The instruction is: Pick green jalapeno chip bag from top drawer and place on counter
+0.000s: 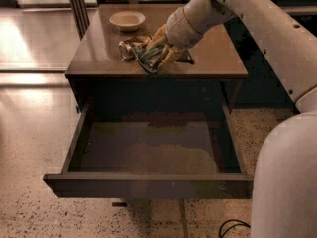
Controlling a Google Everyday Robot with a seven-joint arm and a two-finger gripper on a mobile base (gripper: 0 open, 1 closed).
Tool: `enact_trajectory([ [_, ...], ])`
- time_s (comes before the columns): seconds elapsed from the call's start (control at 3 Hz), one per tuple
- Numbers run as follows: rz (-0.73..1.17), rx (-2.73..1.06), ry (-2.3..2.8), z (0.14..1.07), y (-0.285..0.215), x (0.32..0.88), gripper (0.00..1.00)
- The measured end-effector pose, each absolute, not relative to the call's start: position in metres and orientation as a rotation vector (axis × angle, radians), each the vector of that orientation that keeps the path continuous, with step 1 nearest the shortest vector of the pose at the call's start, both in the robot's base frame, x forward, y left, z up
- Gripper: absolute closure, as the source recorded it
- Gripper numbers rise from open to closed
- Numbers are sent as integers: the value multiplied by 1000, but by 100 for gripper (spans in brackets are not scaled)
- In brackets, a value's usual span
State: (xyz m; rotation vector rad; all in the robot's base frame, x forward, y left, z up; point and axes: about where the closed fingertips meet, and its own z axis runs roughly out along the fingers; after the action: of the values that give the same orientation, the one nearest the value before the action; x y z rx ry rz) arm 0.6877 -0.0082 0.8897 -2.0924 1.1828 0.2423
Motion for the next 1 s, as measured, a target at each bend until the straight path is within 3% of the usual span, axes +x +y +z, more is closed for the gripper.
enact_trajectory([
  [1.0,172,-2022,1341,877,-74,773,100],
])
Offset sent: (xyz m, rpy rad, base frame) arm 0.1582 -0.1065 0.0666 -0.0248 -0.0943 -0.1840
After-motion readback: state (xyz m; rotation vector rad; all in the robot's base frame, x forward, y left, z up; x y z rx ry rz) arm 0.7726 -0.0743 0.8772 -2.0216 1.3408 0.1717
